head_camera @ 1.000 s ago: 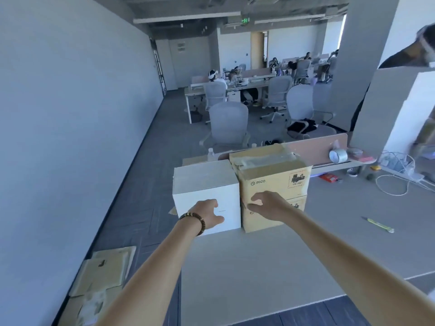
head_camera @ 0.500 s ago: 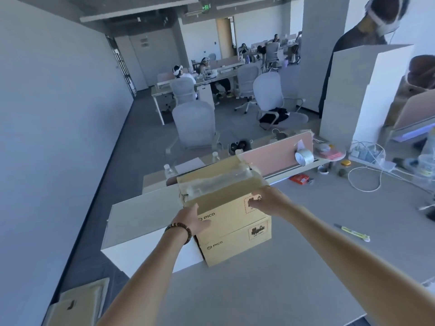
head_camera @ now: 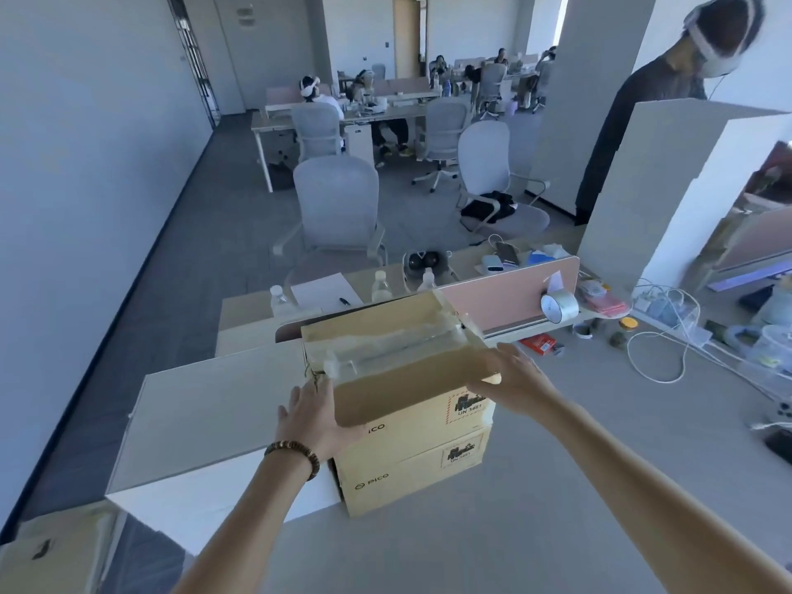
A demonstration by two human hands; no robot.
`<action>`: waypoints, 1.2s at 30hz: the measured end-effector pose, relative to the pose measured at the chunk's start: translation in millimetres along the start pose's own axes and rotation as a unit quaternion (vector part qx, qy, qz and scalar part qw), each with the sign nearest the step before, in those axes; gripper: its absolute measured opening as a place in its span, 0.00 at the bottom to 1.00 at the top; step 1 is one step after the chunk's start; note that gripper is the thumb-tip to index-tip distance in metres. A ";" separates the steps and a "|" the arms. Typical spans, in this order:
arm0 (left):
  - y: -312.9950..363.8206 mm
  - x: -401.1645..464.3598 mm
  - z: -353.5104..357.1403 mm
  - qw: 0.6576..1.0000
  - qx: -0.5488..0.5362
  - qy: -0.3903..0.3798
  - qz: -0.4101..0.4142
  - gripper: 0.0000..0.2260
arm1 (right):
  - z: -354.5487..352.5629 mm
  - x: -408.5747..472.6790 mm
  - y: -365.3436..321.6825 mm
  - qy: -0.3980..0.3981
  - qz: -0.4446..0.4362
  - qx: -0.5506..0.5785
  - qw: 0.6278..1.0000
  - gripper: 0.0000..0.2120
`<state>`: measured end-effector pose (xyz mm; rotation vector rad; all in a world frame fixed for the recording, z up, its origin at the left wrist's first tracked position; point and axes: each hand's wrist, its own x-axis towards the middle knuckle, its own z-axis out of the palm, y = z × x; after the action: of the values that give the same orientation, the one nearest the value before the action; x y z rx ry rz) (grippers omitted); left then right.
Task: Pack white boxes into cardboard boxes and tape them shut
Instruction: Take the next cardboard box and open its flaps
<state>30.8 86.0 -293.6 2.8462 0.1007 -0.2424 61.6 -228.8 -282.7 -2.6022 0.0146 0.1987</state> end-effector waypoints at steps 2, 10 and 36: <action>-4.2 3.3 6.3 1.000 -0.012 0.001 -0.013 0.51 | -0.8 5.3 6.5 -0.007 0.012 0.012 1.000 0.37; -5.3 10.4 29.5 0.996 -0.044 -0.003 -0.081 0.61 | 11.2 33.0 36.6 -0.064 0.039 0.015 0.997 0.52; 64.6 -16.9 40.9 0.922 -0.296 0.096 -0.231 0.44 | 6.7 73.0 79.0 -0.181 -0.049 0.188 0.964 0.42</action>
<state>13.9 11.8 -311.7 2.1945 0.7548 -0.0131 129.0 -291.5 -338.8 -2.1496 -0.1894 0.5749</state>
